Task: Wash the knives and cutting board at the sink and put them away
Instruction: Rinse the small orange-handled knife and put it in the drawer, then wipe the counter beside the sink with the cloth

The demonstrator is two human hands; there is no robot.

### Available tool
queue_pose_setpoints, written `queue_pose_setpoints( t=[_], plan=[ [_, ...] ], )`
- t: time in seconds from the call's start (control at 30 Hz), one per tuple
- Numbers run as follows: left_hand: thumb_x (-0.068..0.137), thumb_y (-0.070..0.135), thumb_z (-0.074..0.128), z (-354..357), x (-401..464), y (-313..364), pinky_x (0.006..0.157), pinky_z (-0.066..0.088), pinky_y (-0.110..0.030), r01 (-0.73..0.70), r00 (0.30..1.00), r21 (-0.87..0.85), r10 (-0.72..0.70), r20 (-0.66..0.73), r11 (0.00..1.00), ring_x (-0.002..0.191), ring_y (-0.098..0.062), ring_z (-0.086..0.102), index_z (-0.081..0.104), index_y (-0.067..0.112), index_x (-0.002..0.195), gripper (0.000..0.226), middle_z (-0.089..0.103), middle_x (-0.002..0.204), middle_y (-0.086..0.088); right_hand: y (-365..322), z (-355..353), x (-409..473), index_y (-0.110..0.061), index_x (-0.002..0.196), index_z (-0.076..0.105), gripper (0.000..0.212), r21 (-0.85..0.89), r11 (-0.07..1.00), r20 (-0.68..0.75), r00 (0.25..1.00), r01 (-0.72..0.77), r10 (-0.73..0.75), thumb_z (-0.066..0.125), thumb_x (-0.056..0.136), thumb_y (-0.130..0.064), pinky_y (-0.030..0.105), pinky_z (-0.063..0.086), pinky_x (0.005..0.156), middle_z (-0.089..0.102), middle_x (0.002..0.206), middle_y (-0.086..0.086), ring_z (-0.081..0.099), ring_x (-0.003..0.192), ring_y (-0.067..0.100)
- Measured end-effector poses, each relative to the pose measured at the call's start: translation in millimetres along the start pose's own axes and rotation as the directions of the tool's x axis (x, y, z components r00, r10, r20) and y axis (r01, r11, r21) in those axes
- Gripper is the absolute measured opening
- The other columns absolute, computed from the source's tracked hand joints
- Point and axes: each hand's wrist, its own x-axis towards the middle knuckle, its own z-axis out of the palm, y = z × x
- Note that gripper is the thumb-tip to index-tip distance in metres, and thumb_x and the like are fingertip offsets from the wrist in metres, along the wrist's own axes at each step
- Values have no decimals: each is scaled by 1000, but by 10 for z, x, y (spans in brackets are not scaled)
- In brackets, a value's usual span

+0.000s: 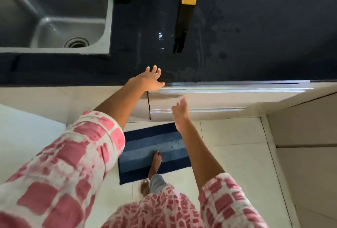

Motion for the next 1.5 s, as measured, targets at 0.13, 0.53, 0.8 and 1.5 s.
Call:
queue_pose_setpoints(
  t=[0.13, 0.53, 0.8, 1.5],
  plan=[
    [92, 1, 29, -107, 89, -73, 116, 14, -37, -23, 999, 41, 22, 31, 999, 145, -24, -8, 2, 14, 150, 66, -12, 157, -2, -172, 91, 233, -15, 150, 5, 71, 130, 991, 33, 999, 33, -38, 23, 87, 13, 22, 38, 78, 45, 117, -6, 45, 88, 3],
    [91, -5, 27, -207, 165, -82, 115, 23, -38, -54, 994, 94, 45, 98, 994, 145, -25, -10, -5, 13, 150, 69, -15, 157, -3, -533, -46, 407, -9, 134, 43, 42, -106, 992, 82, 994, -69, 78, 51, 93, -9, 38, 50, 90, 47, 138, 10, 52, 120, 28],
    [95, 13, 36, -396, 210, -135, 108, 35, -42, -7, 991, -93, 20, 131, 996, 134, -32, 36, 32, 9, 142, 47, 33, 147, -16, -1714, 349, 247, -3, 88, 68, 11, -790, 607, 150, 987, 89, 50, 61, 84, -11, 27, 59, 62, 70, 72, 11, 67, 62, 18],
    [96, 31, 41, -2064, 98, -5352, 104, 35, -38, 410, 673, -456, -599, -433, 790, 132, -27, 38, 41, 5, 135, 48, 40, 144, -14, -3031, 5414, 1144, -17, 115, 64, 31, -748, 111, 568, 718, 654, -403, 46, 90, -14, 33, 45, 93, 60, 124, 9, 55, 115, 29]
  ],
)
